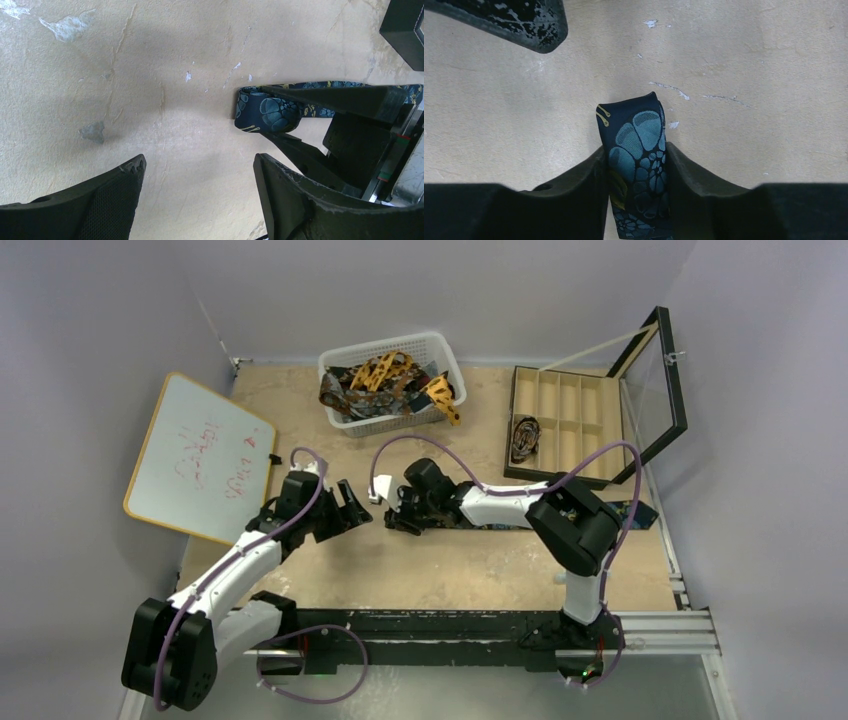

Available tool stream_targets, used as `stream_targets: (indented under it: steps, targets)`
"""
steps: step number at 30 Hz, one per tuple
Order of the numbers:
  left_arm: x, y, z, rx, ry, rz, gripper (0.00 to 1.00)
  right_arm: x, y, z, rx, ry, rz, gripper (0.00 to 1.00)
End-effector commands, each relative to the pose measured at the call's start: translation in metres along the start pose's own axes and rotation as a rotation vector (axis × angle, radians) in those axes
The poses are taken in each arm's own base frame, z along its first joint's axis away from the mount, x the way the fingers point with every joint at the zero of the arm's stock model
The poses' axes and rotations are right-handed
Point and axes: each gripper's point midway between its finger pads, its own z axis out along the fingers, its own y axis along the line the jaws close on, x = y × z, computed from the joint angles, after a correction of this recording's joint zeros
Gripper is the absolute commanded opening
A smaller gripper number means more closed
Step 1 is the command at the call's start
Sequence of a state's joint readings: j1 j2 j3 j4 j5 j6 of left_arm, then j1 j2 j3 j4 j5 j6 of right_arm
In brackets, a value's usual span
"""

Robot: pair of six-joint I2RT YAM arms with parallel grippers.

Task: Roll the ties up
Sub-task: Roll the tie at the center of the board.

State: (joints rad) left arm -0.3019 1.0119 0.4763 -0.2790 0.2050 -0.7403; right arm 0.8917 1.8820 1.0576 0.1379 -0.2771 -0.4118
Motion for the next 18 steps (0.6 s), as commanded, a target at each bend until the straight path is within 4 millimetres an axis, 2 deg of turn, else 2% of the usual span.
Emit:
stream_targets:
  steps: [1, 3, 5, 9, 10, 11, 12, 15, 18]
  targets:
    - [-0.011, -0.009, -0.003, 0.026, -0.026, 0.012, 0.77, -0.012, -0.003, -0.012, 0.028, -0.015, -0.008, 0.50]
    - [-0.012, -0.011, -0.002, 0.036, -0.024, 0.014, 0.77, -0.026, -0.004, -0.022, 0.034, -0.049, -0.008, 0.55]
    - [-0.012, -0.014, -0.002, 0.049, -0.023, 0.015, 0.77, -0.044, -0.014, -0.036, 0.091, -0.091, -0.005, 0.61]
    - [-0.013, -0.019, 0.000, 0.073, -0.018, 0.017, 0.77, -0.072, -0.029, -0.072, 0.198, -0.189, 0.042, 0.71]
    - [-0.013, -0.019, 0.000, 0.075, -0.017, 0.018, 0.77, -0.077, -0.029, -0.086, 0.222, -0.231, 0.065, 0.84]
    - [-0.013, -0.019, 0.000, 0.075, -0.015, 0.019, 0.77, -0.077, -0.031, -0.096, 0.247, -0.258, 0.088, 0.93]
    - [-0.012, -0.019, 0.001, 0.074, -0.012, 0.018, 0.77, -0.075, -0.034, -0.105, 0.279, -0.278, 0.125, 0.97]
    - [-0.013, -0.021, 0.002, 0.083, -0.011, 0.025, 0.77, -0.070, -0.053, -0.136, 0.364, -0.358, 0.294, 0.99]
    - [-0.014, -0.026, 0.004, 0.113, -0.003, 0.033, 0.80, -0.050, -0.090, -0.169, 0.474, -0.450, 0.669, 0.99]
